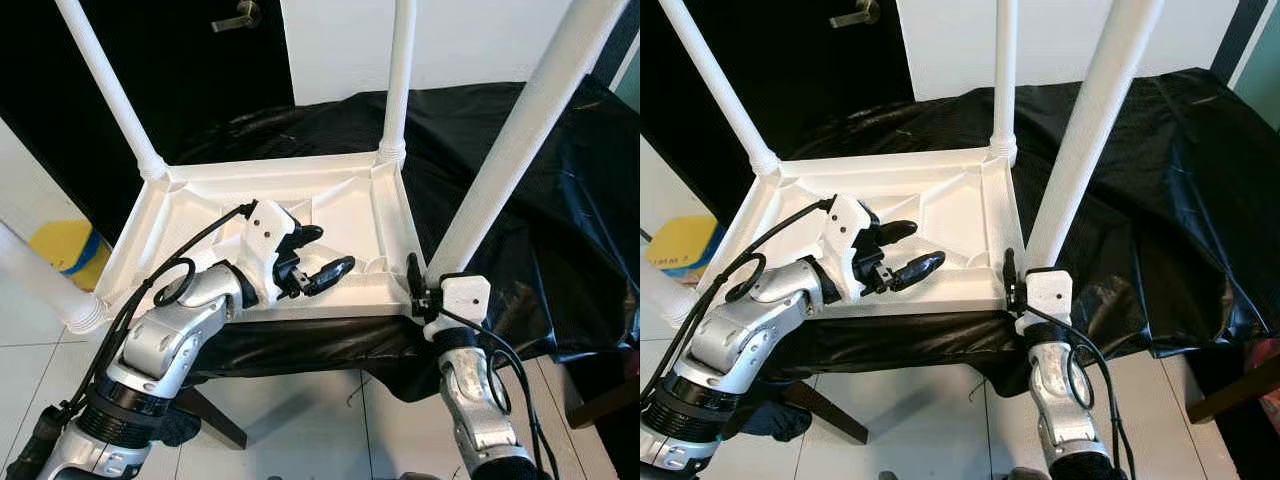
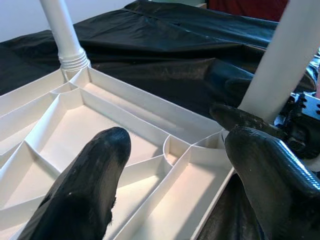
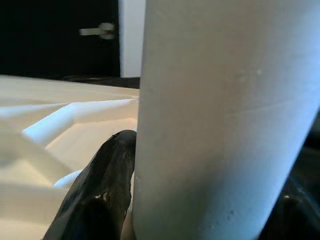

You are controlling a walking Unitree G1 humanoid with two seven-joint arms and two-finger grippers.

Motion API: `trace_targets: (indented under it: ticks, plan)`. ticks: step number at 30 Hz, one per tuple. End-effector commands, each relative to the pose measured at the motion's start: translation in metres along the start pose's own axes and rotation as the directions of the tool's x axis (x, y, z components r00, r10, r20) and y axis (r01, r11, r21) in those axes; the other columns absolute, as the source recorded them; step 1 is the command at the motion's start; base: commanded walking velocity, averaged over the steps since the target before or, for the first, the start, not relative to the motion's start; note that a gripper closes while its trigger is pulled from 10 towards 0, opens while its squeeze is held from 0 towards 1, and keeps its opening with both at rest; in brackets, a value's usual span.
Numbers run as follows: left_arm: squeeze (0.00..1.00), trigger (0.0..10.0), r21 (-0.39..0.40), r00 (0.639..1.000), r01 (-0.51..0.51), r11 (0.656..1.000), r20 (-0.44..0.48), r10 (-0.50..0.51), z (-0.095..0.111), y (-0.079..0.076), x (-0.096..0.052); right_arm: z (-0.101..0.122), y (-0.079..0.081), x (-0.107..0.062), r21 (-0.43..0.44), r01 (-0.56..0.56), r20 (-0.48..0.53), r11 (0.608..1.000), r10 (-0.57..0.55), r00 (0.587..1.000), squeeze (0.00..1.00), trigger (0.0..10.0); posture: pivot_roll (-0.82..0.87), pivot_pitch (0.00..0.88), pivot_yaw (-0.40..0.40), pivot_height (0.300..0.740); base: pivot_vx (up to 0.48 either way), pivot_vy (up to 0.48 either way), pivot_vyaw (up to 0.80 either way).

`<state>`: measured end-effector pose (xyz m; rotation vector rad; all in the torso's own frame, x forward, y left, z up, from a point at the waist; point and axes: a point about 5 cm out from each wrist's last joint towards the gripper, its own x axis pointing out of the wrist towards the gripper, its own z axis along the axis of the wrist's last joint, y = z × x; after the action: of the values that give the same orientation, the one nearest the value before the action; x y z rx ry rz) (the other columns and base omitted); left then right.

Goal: Building children table

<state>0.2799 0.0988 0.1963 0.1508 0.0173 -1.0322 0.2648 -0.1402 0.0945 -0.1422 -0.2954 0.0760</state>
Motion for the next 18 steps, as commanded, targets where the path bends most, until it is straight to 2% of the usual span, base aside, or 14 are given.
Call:
trace_targets:
  ticks: [1, 7, 10, 11, 12, 15, 18]
  plan:
    - [0.0, 10.0, 0.02, 0.997, 0.083, 0.996, -0.002, -0.083, 0.004, -0.001, -0.003, -0.026, 0.001, -0.019, -0.004, -0.028, -0.135, 1.0, 0.028, 0.99, 0.0, 10.0, -0.1, 0.058, 0.089, 0.74, 0.0, 0.0, 0.0]
    - [0.0, 10.0, 0.017, 0.997, 0.083, 0.996, 0.0, -0.083, 0.004, -0.001, -0.003, -0.031, 0.0, -0.018, -0.042, -0.065, -0.146, 0.997, 0.059, 0.988, 0.0, 10.0, -0.09, 0.062, 0.085, 0.74, 0.0, 0.0, 0.0]
    - [0.0, 10.0, 0.017, 0.997, 0.082, 0.996, 0.0, -0.082, 0.004, -0.001, -0.003, -0.032, 0.0, -0.016, -0.023, -0.07, -0.162, 0.997, 0.066, 0.985, 0.0, 10.0, -0.09, 0.062, 0.085, 0.74, 0.0, 0.0, 0.0]
    - [0.0, 10.0, 0.016, 0.997, 0.081, 0.997, 0.0, -0.081, 0.004, -0.001, -0.003, -0.035, 0.0, -0.012, 0.066, -0.052, -0.22, 0.996, 0.066, 0.973, 0.0, 10.0, -0.09, 0.063, 0.084, 0.74, 0.0, 0.0, 0.0]
    - [0.0, 10.0, 0.016, 0.997, 0.08, 0.997, 0.0, -0.08, 0.004, -0.001, -0.003, -0.036, 0.0, -0.01, 0.104, -0.041, -0.236, 0.994, 0.065, 0.97, 0.0, 10.0, -0.09, 0.063, 0.084, 0.74, 0.0, 0.0, 0.0]
    - [0.0, 10.0, 0.016, 0.997, 0.079, 0.997, 0.0, -0.079, 0.004, -0.001, -0.003, -0.037, 0.0, -0.01, 0.123, -0.034, -0.244, 0.992, 0.064, 0.968, 0.0, 10.0, -0.09, 0.063, 0.084, 0.74, 0.0, 0.0, 0.0]
    - [0.0, 10.0, 0.019, 0.997, 0.075, 0.997, 0.004, -0.075, 0.005, 0.0, -0.003, -0.033, 0.004, -0.009, 0.119, -0.029, -0.206, 0.992, 0.053, 0.977, 0.0, 10.0, -0.09, 0.06, 0.08, 0.74, 0.0, 0.0, 0.0]
